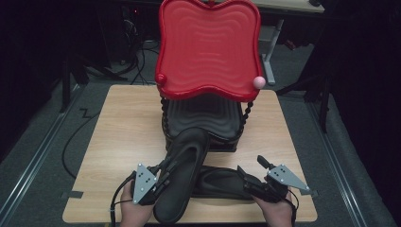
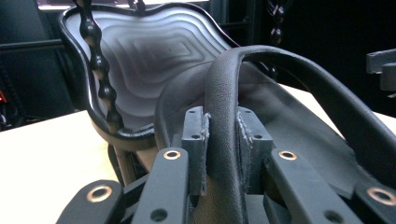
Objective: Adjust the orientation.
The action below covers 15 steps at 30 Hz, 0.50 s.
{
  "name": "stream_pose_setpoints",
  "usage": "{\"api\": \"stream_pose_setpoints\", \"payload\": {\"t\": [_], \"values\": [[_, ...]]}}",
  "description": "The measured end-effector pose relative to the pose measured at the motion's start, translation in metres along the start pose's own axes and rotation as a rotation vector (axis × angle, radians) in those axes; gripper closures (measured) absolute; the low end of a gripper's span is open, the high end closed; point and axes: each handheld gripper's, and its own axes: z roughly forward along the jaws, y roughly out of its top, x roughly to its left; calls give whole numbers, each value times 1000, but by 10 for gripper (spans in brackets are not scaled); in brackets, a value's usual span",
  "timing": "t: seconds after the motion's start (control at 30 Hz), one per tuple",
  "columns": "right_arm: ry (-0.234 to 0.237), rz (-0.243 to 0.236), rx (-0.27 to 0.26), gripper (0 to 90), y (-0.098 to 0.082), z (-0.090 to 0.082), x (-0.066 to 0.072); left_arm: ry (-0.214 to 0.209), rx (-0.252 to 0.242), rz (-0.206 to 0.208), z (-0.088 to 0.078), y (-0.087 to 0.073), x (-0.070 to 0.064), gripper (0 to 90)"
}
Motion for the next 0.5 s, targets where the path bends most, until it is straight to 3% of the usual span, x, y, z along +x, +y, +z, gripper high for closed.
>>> {"api": "stream_pose_setpoints", "payload": {"t": [0.2, 0.23, 0.5], "values": [[43, 7, -20, 205, 12, 10, 10, 37, -19, 1, 18, 6, 0, 759], [69, 8, -33, 219, 18, 15, 18, 46, -25, 6, 23, 8, -1, 759], [130, -5, -60, 260, 36, 36, 45, 89, -38, 18, 48, 19, -3, 760]]}}
